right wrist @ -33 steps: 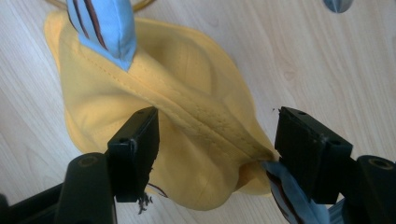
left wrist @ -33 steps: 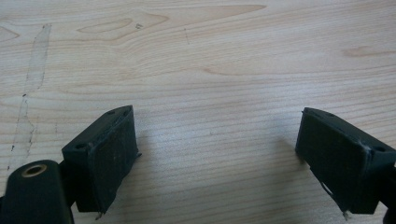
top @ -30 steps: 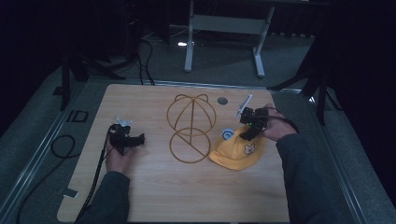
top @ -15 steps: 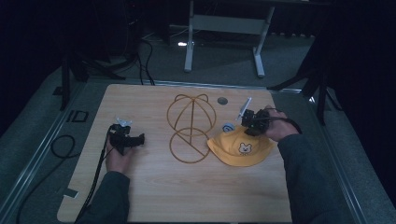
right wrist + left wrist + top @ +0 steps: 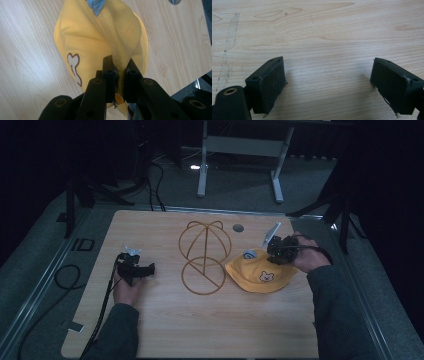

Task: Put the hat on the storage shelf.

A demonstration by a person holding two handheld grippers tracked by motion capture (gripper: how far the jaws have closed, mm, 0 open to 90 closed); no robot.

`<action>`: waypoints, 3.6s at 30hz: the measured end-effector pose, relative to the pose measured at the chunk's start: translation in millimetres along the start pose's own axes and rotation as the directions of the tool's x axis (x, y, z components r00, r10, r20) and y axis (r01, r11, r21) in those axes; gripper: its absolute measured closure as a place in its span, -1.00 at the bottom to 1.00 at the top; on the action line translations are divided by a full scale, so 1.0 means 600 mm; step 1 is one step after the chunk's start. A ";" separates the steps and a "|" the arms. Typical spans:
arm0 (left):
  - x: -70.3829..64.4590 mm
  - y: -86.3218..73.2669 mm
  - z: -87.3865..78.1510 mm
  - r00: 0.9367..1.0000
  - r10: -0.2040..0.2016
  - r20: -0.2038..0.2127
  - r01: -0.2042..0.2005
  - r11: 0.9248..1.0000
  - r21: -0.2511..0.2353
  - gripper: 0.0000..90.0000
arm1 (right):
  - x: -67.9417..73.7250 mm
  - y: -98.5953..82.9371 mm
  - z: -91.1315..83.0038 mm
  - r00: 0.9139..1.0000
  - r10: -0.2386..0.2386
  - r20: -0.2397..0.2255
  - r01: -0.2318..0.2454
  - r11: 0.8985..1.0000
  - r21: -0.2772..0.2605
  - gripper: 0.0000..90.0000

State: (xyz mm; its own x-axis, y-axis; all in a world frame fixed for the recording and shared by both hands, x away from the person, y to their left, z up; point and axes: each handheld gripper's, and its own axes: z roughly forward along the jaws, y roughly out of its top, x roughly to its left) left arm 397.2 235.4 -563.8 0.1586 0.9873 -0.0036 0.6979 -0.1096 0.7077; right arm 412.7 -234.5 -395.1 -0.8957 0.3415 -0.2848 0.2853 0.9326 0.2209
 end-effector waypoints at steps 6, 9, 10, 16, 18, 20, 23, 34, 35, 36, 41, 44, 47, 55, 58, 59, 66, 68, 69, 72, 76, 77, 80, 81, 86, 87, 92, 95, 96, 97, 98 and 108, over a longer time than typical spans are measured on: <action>0.000 0.000 0.000 1.000 0.001 0.000 -0.001 1.000 0.001 -0.72 | -0.003 -0.007 -0.020 1.000 0.023 -0.006 -0.023 0.999 -0.037 0.84; 0.000 0.000 0.000 1.000 0.001 0.000 -0.001 1.000 0.001 -0.72 | -0.007 -0.011 -0.030 0.999 0.031 -0.006 -0.032 0.998 -0.056 0.84; 0.000 0.000 0.000 1.000 0.002 0.000 -0.002 1.000 0.001 -0.72 | -0.009 -0.015 -0.038 0.999 0.042 -0.005 -0.042 0.996 -0.072 0.84; 0.000 0.000 0.000 1.000 0.002 0.000 -0.002 1.000 0.002 -0.72 | -0.015 -0.029 -0.061 0.998 0.068 -0.001 -0.068 0.990 -0.120 0.84; 0.000 0.000 0.000 1.000 0.001 0.000 -0.001 1.000 0.001 -0.72 | -0.017 -0.033 -0.068 0.997 0.074 -0.001 -0.074 0.988 -0.135 0.84; 0.000 0.000 0.000 1.000 0.002 0.000 -0.002 1.000 0.002 -0.72 | -0.019 -0.037 -0.074 0.997 0.083 -0.001 -0.083 0.985 -0.151 0.84; 0.000 0.000 0.000 1.000 0.002 0.000 -0.002 1.000 0.001 -0.72 | -0.022 -0.042 -0.084 0.996 0.089 0.003 -0.087 0.981 -0.172 0.84; 0.000 0.000 0.000 1.000 0.000 0.000 0.000 1.000 0.000 -0.72 | -0.030 -0.058 -0.112 0.992 0.122 0.001 -0.119 0.962 -0.246 0.84; 0.000 0.000 0.000 1.000 0.000 0.000 0.000 1.000 0.000 -0.72 | -0.030 -0.058 -0.112 0.992 0.122 0.001 -0.119 0.962 -0.246 0.84; 0.000 0.000 0.000 1.000 0.000 0.000 0.000 1.000 0.000 -0.72 | -0.032 -0.062 -0.116 0.992 0.127 0.002 -0.122 0.957 -0.262 0.84; 0.000 0.000 0.000 1.000 0.000 0.000 0.000 1.000 0.000 -0.72 | -0.033 -0.065 -0.123 0.991 0.132 0.006 -0.125 0.952 -0.280 0.84; 0.000 0.000 0.000 1.000 0.000 0.000 0.000 1.000 0.000 -0.72 | -0.034 -0.069 -0.132 0.990 0.138 0.001 -0.131 0.942 -0.309 0.84; 0.000 0.000 0.000 1.000 0.000 0.000 0.000 1.000 0.000 -0.72 | -0.034 -0.069 -0.137 0.990 0.140 -0.001 -0.133 0.936 -0.325 0.84; 0.000 0.000 0.000 1.000 0.001 -0.001 -0.001 1.000 0.000 -0.72 | -0.034 -0.070 -0.157 0.989 0.146 -0.001 -0.135 0.916 -0.377 0.84; 0.000 0.000 0.000 1.000 0.001 -0.001 -0.001 1.000 0.001 -0.72 | -0.034 -0.071 -0.163 0.990 0.144 -0.005 -0.134 0.907 -0.400 0.84; 0.000 0.000 0.000 1.000 0.001 -0.001 -0.001 1.000 0.001 -0.72 | -0.034 -0.071 -0.166 0.990 0.143 -0.006 -0.133 0.904 -0.407 0.84; 0.000 0.000 0.000 1.000 0.001 -0.001 -0.001 1.000 0.001 -0.72 | -0.033 -0.070 -0.181 0.990 0.139 -0.013 -0.130 0.886 -0.445 0.84; 0.000 0.000 0.000 1.000 0.001 -0.001 -0.001 1.000 0.001 -0.72 | -0.033 -0.068 -0.185 0.991 0.136 -0.011 -0.126 0.880 -0.458 0.84; 0.000 0.000 0.000 1.000 0.001 -0.001 -0.001 1.000 0.001 -0.72 | -0.032 -0.066 -0.188 0.991 0.134 -0.011 -0.124 0.876 -0.467 0.84; 0.000 0.000 0.000 1.000 0.002 -0.001 -0.002 1.000 0.001 -0.72 | -0.031 -0.061 -0.193 0.992 0.128 -0.007 -0.116 0.871 -0.478 0.84; 0.000 0.000 0.000 1.000 0.003 -0.001 -0.003 1.000 0.002 -0.72 | -0.026 -0.052 -0.200 0.993 0.114 -0.001 -0.100 0.867 -0.488 0.84; 0.000 0.000 0.000 1.000 0.003 -0.001 -0.003 1.000 0.002 -0.72 | -0.026 -0.050 -0.203 0.994 0.110 -0.002 -0.097 0.864 -0.494 0.84; 0.000 0.000 0.000 1.000 0.003 -0.001 -0.003 1.000 0.002 -0.72 | -0.026 -0.042 -0.208 0.994 0.108 0.000 -0.093 0.856 -0.508 0.84; 0.000 0.000 0.000 1.000 0.003 -0.001 -0.003 1.000 0.002 -0.72 | -0.026 -0.038 -0.210 0.995 0.104 0.001 -0.089 0.856 -0.510 0.84; 0.000 0.000 0.000 1.000 0.003 -0.001 -0.003 1.000 0.002 -0.72 | -0.025 -0.020 -0.215 0.995 0.098 -0.002 -0.084 0.846 -0.527 0.84; 0.000 0.000 0.000 1.000 0.003 -0.001 -0.003 1.000 0.002 -0.72 | -0.025 -0.016 -0.216 0.996 0.095 -0.002 -0.081 0.843 -0.532 0.84; 0.000 0.000 0.000 1.000 0.003 -0.001 -0.003 1.000 0.002 -0.72 | -0.022 0.006 -0.218 0.997 0.079 -0.003 -0.068 0.835 -0.546 0.84; 0.000 0.000 0.000 1.000 0.003 -0.001 -0.003 1.000 0.002 -0.72 | -0.020 0.021 -0.219 0.998 0.067 -0.001 -0.056 0.830 -0.555 0.84; 0.000 0.000 0.000 1.000 0.003 -0.001 -0.003 1.000 0.002 -0.72 | -0.019 0.024 -0.219 0.998 0.066 -0.001 -0.055 0.829 -0.556 0.84; 0.000 0.000 0.000 1.000 0.003 -0.001 -0.003 1.000 0.002 -0.72 | -0.018 0.030 -0.219 0.998 0.063 -0.001 -0.053 0.827 -0.559 0.84; 0.000 0.000 0.000 1.000 0.003 -0.001 -0.003 1.000 0.002 -0.72 | -0.017 0.033 -0.220 0.998 0.064 -0.001 -0.054 0.827 -0.560 0.84; 0.000 0.000 0.000 1.000 0.003 -0.001 -0.003 1.000 0.002 -0.72 | -0.016 0.066 -0.215 0.998 0.070 0.009 -0.052 0.817 -0.574 0.84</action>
State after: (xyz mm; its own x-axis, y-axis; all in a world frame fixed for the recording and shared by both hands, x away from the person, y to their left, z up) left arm 397.2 235.6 -563.7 0.1603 0.9871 -0.0010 0.6989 -0.1128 0.7063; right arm 388.5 -216.0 -263.4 -0.8705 0.4069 -0.2771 0.0840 0.6774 0.7308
